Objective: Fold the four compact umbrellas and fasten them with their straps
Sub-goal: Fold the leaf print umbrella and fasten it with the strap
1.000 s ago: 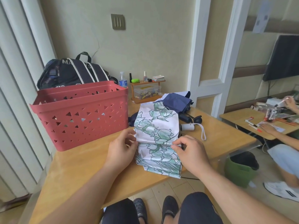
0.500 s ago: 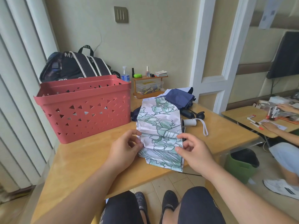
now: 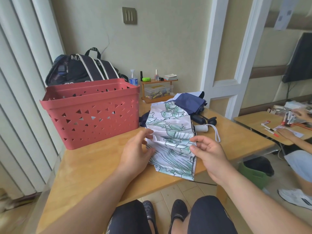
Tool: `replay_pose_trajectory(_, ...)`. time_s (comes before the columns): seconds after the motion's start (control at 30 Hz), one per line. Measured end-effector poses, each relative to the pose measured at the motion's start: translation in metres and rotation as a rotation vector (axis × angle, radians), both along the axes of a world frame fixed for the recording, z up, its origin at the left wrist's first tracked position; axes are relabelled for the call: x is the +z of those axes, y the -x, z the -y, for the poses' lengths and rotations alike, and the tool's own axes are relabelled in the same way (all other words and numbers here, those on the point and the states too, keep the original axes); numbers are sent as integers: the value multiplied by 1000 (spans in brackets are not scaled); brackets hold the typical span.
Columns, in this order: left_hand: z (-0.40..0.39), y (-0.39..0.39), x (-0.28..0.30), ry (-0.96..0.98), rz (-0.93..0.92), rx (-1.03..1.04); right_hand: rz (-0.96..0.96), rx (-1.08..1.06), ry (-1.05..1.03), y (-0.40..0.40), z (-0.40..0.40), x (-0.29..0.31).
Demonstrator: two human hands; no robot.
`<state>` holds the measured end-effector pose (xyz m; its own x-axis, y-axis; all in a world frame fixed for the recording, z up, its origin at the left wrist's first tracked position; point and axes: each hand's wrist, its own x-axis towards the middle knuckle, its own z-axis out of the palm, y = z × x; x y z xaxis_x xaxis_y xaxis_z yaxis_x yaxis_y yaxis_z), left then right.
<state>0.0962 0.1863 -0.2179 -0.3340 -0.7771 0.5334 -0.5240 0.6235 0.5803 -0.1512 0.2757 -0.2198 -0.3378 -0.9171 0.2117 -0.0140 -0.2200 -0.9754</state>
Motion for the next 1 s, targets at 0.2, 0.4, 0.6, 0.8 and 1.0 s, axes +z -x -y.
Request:
replay_pose_trajectory(0.2,-3,3,-3,100,37,-31,2,6,-12,2,-1,1)
replay_pose_trajectory(0.4,1,3,-4,120,-22,0,-17,28,-32,0,-1,2)
replay_pose_trajectory(0.6,-1,5,-4,129,50,13,-31,43,-36,-1,-1,0)
replay_pose_trajectory(0.8,-4,3,-5,145,78,66,-59,-11,-26,5,3,-3)
replay_pose_trajectory(1.0,-3,0,-6,117,96,-6,-77,18,-40,7,5,-4)
